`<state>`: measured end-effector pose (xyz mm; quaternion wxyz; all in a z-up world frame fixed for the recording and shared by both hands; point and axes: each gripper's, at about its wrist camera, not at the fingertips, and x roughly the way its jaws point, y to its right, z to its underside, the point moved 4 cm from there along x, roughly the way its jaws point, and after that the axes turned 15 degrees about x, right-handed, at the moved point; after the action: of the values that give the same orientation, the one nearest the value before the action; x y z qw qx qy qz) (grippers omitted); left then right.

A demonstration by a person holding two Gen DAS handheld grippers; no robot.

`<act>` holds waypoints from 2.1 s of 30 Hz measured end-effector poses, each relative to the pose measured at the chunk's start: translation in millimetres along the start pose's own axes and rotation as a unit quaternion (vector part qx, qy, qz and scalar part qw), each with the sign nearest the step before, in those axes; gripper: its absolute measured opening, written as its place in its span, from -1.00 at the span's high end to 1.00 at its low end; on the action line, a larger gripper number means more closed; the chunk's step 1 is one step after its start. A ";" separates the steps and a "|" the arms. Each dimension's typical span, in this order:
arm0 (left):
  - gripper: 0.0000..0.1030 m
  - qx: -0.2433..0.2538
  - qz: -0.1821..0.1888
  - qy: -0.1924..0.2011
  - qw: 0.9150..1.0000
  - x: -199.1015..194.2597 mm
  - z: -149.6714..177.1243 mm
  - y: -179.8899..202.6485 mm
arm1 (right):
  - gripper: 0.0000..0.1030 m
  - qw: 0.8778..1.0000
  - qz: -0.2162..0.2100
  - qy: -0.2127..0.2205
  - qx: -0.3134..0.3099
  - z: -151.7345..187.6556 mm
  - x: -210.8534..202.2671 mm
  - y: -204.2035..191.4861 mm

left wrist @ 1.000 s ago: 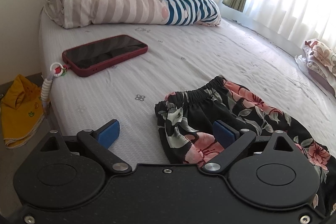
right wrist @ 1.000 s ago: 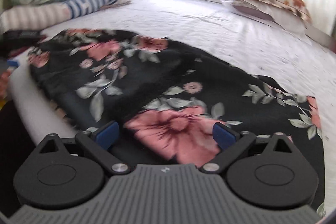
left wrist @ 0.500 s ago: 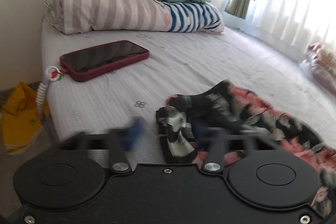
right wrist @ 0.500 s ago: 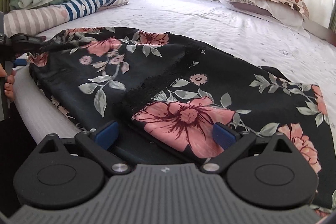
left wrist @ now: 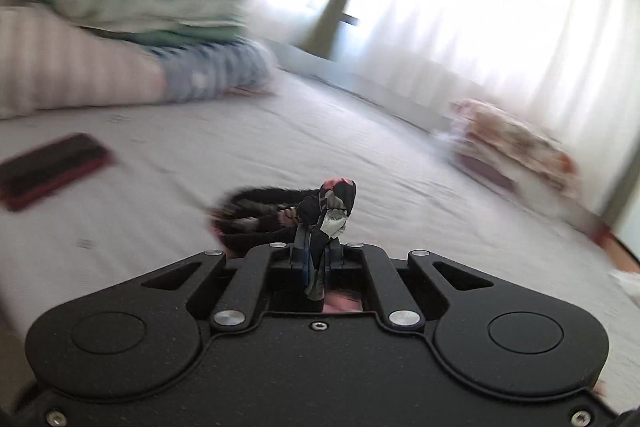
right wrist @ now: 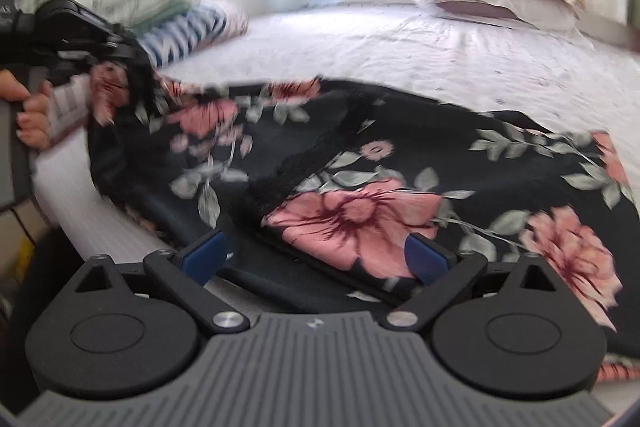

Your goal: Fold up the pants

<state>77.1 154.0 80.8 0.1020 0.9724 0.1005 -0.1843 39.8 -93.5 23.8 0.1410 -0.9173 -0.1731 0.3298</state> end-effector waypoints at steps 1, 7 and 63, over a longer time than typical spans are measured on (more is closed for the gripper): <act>0.89 0.008 0.036 -0.002 0.999 0.9 -2.9 22.9 | -0.96 1.000 0.000 0.009 0.018 -1.8 -9.2 7.8; 0.88 0.123 0.221 0.006 0.968 -22.2 17.3 178.0 | -0.98 0.991 0.055 0.064 0.105 -10.2 -71.6 71.9; 0.47 0.341 0.137 -0.107 0.924 -32.7 139.7 134.2 | -1.00 0.975 0.199 0.083 0.052 -66.3 -33.9 60.9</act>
<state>31.4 -12.8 -12.5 -0.2017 0.9272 -0.1145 -0.2941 72.3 -171.8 69.2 0.1343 -0.9488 0.0427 0.2826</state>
